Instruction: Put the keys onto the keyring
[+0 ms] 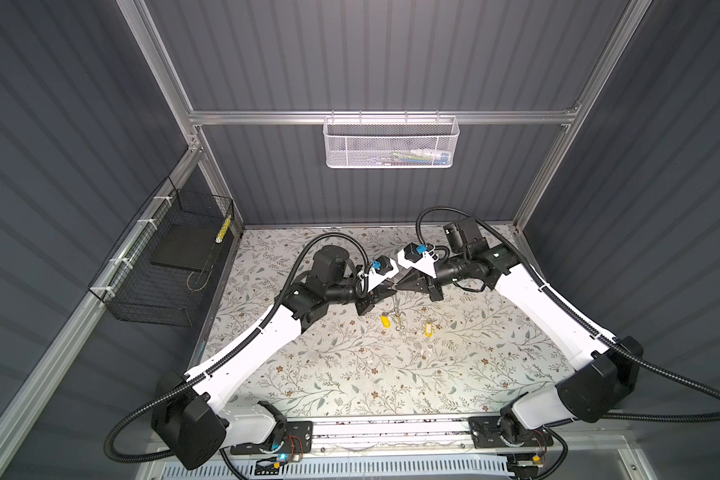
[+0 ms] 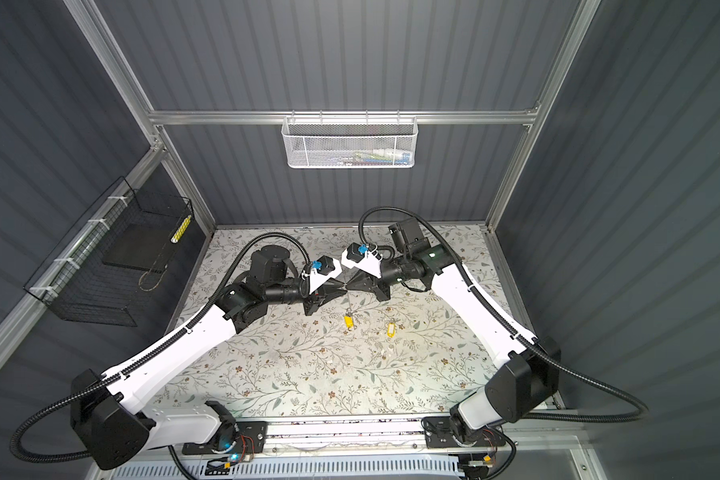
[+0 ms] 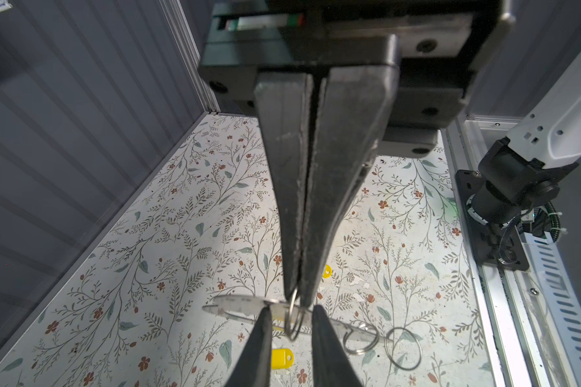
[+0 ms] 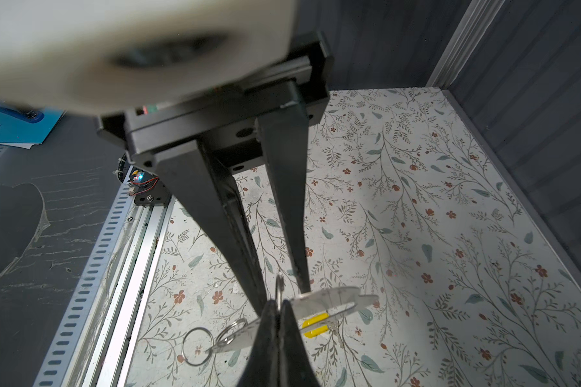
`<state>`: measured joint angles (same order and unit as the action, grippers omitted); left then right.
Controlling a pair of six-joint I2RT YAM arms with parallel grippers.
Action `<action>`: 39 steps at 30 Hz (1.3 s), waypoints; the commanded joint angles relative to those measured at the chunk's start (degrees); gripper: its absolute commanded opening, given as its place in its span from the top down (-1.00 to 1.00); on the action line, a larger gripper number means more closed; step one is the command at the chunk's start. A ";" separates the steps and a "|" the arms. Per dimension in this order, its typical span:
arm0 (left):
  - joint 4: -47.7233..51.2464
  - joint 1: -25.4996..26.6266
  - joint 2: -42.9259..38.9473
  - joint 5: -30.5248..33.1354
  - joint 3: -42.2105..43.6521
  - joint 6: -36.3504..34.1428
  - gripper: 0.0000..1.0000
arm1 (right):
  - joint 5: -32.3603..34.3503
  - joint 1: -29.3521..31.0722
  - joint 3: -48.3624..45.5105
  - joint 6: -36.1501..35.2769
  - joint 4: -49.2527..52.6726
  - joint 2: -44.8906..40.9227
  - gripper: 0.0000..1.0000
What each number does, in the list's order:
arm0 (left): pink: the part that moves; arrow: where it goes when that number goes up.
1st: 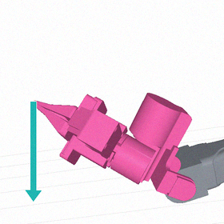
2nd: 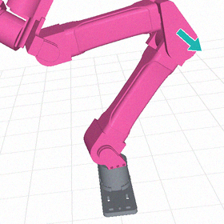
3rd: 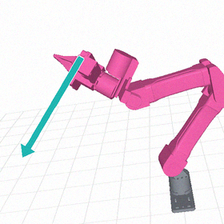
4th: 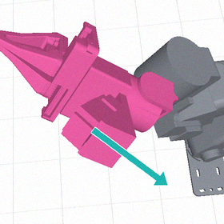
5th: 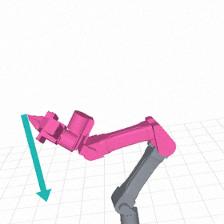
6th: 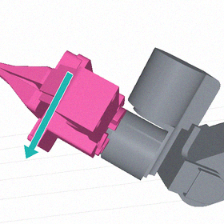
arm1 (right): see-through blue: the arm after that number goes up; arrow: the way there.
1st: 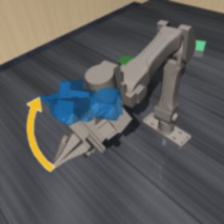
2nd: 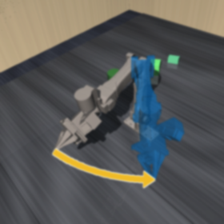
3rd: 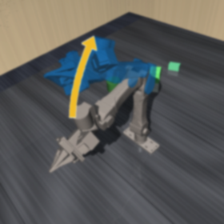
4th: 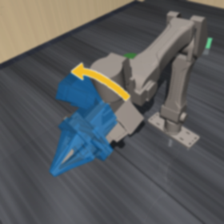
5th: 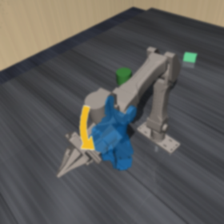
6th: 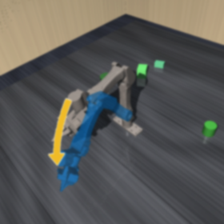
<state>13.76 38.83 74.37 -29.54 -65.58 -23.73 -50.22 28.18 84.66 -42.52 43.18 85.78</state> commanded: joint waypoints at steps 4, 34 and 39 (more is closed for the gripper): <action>0.21 -0.25 -1.50 -2.08 -1.22 -1.65 0.69 | -1.82 0.45 1.90 -0.44 0.65 0.33 1.00; -1.62 -0.17 -1.67 3.63 -0.11 -0.58 1.00 | 1.72 0.61 1.14 4.66 -3.06 0.28 0.86; -14.98 0.49 -2.69 18.08 5.14 8.93 1.00 | 10.70 -0.61 -8.83 16.98 -19.88 -4.49 -0.03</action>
<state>7.55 38.72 72.51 -21.39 -62.92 -21.19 -45.34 28.23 80.18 -34.96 33.56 84.05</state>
